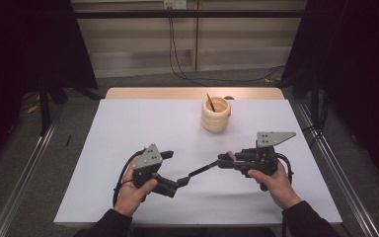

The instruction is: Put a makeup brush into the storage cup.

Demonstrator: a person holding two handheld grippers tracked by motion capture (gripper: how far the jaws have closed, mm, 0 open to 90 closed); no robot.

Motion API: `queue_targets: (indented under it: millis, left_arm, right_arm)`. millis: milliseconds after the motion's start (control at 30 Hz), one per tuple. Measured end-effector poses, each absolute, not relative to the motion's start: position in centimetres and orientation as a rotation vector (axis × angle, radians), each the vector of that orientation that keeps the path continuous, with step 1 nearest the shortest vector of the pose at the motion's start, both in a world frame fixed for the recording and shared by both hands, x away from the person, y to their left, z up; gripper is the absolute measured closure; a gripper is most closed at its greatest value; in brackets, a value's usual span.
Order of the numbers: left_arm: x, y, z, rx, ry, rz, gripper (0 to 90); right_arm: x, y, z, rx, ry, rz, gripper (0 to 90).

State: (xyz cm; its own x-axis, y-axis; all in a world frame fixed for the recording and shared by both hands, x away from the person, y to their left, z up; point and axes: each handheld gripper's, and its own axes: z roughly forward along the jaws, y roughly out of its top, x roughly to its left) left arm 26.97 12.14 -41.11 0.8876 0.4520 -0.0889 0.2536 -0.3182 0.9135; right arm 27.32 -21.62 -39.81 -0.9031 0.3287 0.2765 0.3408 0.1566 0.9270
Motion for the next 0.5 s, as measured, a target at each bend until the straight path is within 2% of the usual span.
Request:
queue_targets:
  millis: [233,500]
  left_arm:
    - [26.7,13.4,-41.3,1.881,0.625,0.307,1.9]
    - [26.7,15.1,-41.7,1.881,0.632,0.349,2.1]
  right_arm:
    - [27.3,-21.9,-39.7,-0.719,-2.404,-1.918,77.2]
    - [27.6,-22.2,-39.8,-0.747,-2.426,-1.904,77.2]
